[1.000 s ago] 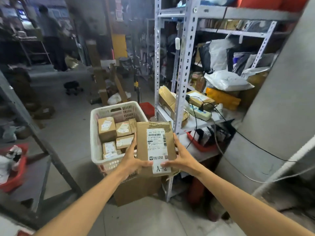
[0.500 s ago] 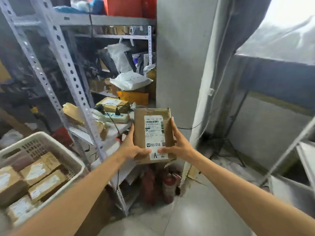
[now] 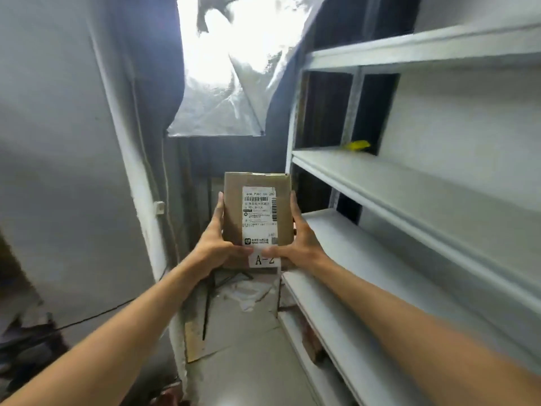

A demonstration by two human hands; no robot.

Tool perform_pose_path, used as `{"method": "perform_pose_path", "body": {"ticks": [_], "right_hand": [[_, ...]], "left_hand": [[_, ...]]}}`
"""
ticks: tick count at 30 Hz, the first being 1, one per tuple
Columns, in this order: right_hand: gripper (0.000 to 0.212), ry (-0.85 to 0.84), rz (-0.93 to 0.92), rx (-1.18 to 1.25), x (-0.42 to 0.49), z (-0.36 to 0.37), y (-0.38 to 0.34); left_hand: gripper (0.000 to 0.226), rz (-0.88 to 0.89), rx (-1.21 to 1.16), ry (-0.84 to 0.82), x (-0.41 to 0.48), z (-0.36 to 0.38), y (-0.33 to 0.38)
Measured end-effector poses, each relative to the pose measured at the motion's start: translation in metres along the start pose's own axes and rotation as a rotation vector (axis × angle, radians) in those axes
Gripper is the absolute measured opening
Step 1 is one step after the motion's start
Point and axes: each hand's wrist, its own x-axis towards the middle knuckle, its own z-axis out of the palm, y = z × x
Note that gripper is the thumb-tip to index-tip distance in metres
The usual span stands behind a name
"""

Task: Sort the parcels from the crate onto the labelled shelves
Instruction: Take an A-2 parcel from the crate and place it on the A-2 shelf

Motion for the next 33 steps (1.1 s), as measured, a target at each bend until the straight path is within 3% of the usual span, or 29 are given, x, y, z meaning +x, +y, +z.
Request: {"method": "perform_pose_path", "body": {"ticks": [7, 15, 21, 27, 33], "right_hand": [[0.132, 0.336, 0.086, -0.171, -0.025, -0.104, -0.012], [0.138, 0.661, 0.139, -0.345, -0.1, -0.196, -0.032], [0.139, 0.852, 0.177, -0.386, -0.152, -0.256, -0.031], [0.139, 0.959, 0.239, -0.476, -0.171, -0.296, -0.025], [0.132, 1.087, 0.327, -0.541, -0.183, -0.306, 0.0]], "left_hand": [[0.129, 0.103, -0.18, -0.355, 0.073, 0.09, 0.038], [0.126, 0.219, -0.247, -0.709, 0.091, 0.21, 0.077], [0.129, 0.368, -0.215, -0.8, 0.087, 0.3, 0.111], [0.121, 0.282, -0.323, -0.849, 0.098, 0.363, 0.122], [0.118, 0.339, -0.308, -0.886, 0.096, 0.404, 0.115]]}}
